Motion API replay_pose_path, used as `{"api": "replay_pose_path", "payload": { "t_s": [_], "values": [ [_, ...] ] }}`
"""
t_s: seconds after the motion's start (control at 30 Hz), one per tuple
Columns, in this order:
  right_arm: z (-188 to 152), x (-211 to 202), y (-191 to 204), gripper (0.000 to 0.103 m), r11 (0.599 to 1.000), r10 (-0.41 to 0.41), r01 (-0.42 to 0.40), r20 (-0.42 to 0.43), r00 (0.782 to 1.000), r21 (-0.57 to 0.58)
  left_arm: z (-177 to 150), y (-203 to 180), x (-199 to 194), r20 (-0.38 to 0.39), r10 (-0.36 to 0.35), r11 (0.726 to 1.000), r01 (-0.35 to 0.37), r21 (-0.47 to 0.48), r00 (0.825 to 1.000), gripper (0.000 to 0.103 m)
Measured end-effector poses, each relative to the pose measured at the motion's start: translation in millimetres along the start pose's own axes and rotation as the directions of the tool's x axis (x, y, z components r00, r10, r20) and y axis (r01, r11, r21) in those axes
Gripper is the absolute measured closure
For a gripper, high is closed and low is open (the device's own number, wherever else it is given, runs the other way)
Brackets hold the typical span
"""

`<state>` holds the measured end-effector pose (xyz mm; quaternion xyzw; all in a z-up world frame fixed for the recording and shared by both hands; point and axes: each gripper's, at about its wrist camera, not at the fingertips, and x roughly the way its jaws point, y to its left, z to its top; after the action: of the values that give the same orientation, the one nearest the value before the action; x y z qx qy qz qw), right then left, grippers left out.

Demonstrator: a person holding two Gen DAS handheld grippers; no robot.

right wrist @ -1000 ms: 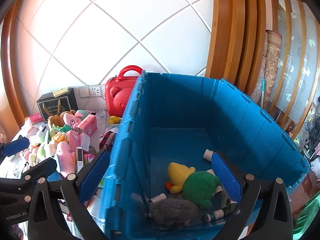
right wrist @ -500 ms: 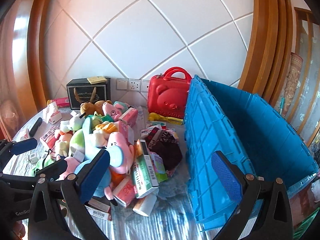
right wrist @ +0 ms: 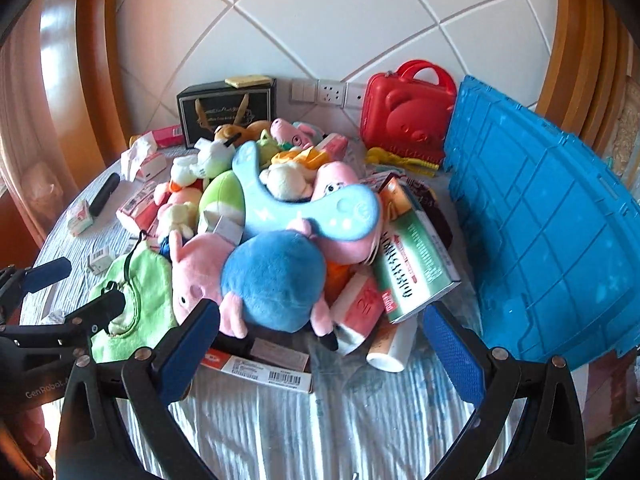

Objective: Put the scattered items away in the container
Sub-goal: 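Lower the left tool onto the white paper roll while the right approaches a long red-white box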

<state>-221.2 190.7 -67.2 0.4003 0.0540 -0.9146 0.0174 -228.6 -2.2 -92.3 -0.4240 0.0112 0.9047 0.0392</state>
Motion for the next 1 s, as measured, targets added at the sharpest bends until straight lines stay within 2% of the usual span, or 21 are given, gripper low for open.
{"api": "replay_pose_path", "payload": {
  "t_s": [0.17,0.4,0.6,0.8,1.0],
  "values": [
    [-19.5,32.2,10.1,0.0,0.998,0.062,-0.063,-0.09,0.994,-0.005,-29.4,30.5,27.0,-0.066,0.049,0.998,-0.052,-0.041,0.997,0.018],
    [-46.6,74.3,17.5,0.0,0.996,0.091,-0.093,-0.188,0.978,-0.004,-69.7,60.7,57.5,-0.153,0.123,0.988,-0.135,-0.073,0.981,0.018],
    [-65.4,99.6,18.5,0.0,0.993,0.096,-0.108,-0.253,0.963,-0.035,-91.4,58.5,67.1,-0.19,0.138,0.988,-0.149,-0.045,0.972,0.018],
    [-71.8,109.0,9.7,0.0,0.992,0.116,-0.126,-0.279,0.953,-0.02,-108.7,58.4,70.4,-0.234,0.119,0.985,-0.145,-0.097,0.965,0.018],
    [-70.2,113.6,-1.4,0.0,0.993,0.114,-0.12,-0.278,0.954,-0.003,-121.6,50.0,72.3,-0.266,0.095,0.986,-0.128,-0.11,0.959,0.029]
  ]
}}
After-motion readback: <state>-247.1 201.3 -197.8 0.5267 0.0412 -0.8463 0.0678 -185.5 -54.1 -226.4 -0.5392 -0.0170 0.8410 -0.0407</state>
